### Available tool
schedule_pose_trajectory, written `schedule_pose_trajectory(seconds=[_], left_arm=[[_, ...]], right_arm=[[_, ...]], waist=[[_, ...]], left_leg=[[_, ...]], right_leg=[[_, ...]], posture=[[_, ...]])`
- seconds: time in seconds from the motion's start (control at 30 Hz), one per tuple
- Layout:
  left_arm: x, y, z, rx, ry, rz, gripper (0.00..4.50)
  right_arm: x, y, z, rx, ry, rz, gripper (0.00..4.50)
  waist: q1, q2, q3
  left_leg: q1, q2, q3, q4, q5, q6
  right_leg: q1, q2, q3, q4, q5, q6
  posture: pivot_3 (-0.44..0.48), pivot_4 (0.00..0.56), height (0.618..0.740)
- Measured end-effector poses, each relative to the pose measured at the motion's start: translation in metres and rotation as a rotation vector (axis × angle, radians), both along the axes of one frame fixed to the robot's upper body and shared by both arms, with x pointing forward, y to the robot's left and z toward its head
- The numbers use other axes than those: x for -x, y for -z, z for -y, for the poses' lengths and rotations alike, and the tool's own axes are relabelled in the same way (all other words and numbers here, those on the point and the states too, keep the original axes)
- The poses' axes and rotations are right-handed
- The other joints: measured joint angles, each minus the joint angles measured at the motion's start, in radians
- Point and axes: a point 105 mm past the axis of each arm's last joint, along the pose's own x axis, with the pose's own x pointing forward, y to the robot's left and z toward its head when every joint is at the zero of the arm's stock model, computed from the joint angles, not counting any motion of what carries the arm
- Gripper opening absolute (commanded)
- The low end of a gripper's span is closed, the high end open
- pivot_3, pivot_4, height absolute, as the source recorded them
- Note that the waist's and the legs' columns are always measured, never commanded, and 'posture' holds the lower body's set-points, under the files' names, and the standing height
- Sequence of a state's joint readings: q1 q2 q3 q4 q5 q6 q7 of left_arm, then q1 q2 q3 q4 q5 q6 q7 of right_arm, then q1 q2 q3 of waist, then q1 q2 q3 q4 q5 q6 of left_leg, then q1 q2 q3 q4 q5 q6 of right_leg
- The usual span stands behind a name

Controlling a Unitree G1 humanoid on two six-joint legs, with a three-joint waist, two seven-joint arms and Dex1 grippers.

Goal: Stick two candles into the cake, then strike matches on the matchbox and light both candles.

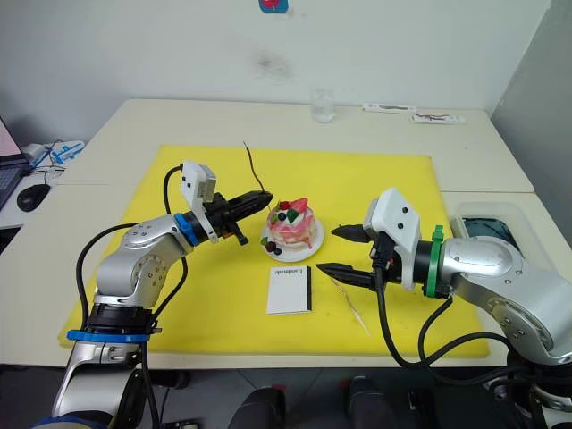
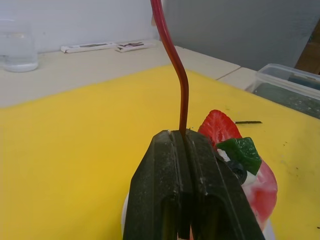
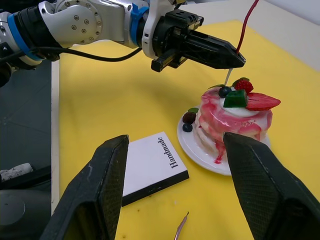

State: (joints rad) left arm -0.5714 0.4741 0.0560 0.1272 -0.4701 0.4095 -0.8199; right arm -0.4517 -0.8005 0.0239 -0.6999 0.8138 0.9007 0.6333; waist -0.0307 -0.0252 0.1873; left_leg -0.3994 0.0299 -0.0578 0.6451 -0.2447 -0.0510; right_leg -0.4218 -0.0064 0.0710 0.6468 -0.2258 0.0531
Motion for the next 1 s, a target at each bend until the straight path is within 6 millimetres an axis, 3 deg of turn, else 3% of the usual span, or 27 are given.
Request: schedule_pose_trajectory(seconds=[1.0], left_arm=[[0.003,0.023,0.008,0.012,0.010,-0.017,0.00]], right_arm=[[0.000,0.000,0.000,0.004,-0.003,0.003,3.11]], waist=[[0.000,0.000,0.000]], left_leg=[[0.001,0.000,0.000,0.000,0.000,0.000]], right_leg=[[0.001,0.000,0.000,0.000,0.000,0.000]], posture=[[0.000,0.150,0.740]])
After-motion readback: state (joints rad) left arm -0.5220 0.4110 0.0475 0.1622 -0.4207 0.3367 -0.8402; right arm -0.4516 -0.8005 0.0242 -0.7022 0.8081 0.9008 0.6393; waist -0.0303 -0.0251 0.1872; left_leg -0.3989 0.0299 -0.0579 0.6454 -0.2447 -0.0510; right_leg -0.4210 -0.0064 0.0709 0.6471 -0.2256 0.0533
